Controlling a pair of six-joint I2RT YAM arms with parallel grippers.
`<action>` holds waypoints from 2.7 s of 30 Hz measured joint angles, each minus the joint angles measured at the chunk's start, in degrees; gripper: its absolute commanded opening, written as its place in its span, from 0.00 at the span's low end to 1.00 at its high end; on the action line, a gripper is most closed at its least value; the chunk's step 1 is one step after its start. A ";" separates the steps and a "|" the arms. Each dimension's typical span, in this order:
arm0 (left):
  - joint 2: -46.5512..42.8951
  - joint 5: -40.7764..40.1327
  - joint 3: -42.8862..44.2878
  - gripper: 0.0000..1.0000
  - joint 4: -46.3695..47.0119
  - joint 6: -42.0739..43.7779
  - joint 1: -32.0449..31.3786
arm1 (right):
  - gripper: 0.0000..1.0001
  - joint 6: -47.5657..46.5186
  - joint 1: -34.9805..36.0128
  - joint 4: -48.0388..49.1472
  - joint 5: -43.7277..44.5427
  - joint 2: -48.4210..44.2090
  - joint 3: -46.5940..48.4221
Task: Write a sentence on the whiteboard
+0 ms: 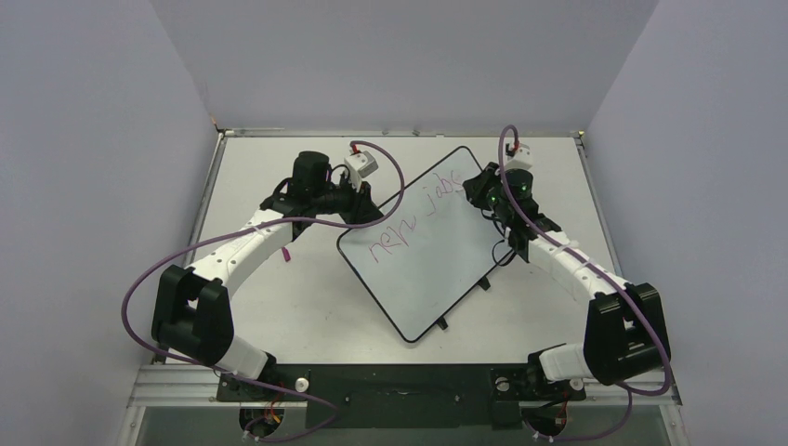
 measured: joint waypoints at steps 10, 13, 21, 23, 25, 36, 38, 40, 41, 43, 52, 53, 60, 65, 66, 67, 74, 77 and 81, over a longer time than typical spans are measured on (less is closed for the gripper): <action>0.00 0.26 0.00 0.00 0.04 0.07 0.00 | 0.00 -0.02 0.59 -5.07 0.22 -5.29 0.15; 0.00 0.26 0.00 0.00 0.04 0.09 0.00 | 0.00 -0.02 0.59 -6.64 0.37 -8.24 0.59; 0.00 0.26 -0.02 0.00 0.04 0.11 0.00 | 0.00 0.00 0.85 -8.72 0.50 -16.09 0.81; 0.00 0.26 -0.04 0.00 0.07 0.11 0.00 | 0.00 0.02 1.22 -8.70 0.46 -17.31 0.57; 0.00 0.24 -0.04 0.00 0.07 0.11 0.00 | 0.00 0.02 2.19 -8.59 0.48 -18.64 -0.52; -0.04 0.00 -0.46 0.00 0.63 0.09 0.00 | 0.00 0.68 11.41 -8.85 1.22 -26.45 -12.33; -0.07 0.00 -0.48 0.00 0.68 0.07 0.00 | 0.00 1.29 12.61 -8.76 1.55 -28.26 -13.97; -0.11 -0.04 -0.59 0.00 0.79 0.04 0.00 | 0.00 1.97 13.79 -8.61 2.05 -29.92 -15.28; -0.15 -0.07 -0.66 0.00 0.92 0.04 0.00 | 0.00 2.21 14.40 -8.57 2.47 -30.71 -15.87; -0.24 -0.17 -0.79 0.00 0.96 0.00 0.00 | 0.00 2.67 15.91 -8.48 3.28 -31.76 -16.74; -0.24 -0.48 -1.07 0.00 1.38 -0.11 0.00 | 0.00 3.23 25.31 -5.79 8.76 -32.17 -18.78; -0.24 -0.50 -1.07 0.00 1.38 -0.13 0.00 | 0.00 3.23 25.94 -5.38 9.14 -32.09 -18.99; -0.28 -0.61 -1.60 0.00 2.27 -0.61 0.00 | 0.00 2.67 31.19 -0.50 10.80 -29.35 -20.50; -0.35 -0.61 -2.05 0.00 3.19 -1.18 0.02 | 0.00 0.98 34.27 1.77 11.87 -27.61 -20.50; -0.35 -0.61 -2.21 0.00 3.52 -1.36 0.07 | 0.00 0.72 34.67 2.12 11.98 -27.43 -20.50; -0.35 -0.59 -2.51 0.00 4.02 -1.62 0.11 | 0.00 0.31 35.28 2.69 12.15 -27.15 -20.52; -0.35 -0.61 -3.13 0.00 5.25 -2.38 0.22 | 0.00 -1.95 39.15 5.22 13.46 -25.14 -20.52; -0.44 -0.68 -3.43 0.00 5.68 -2.54 0.22 | 0.00 -2.78 40.59 5.99 14.32 -24.26 -20.52; -0.83 -1.07 -3.85 0.00 6.05 -2.78 0.20 | 0.00 -3.32 42.47 7.28 15.74 -23.21 -20.74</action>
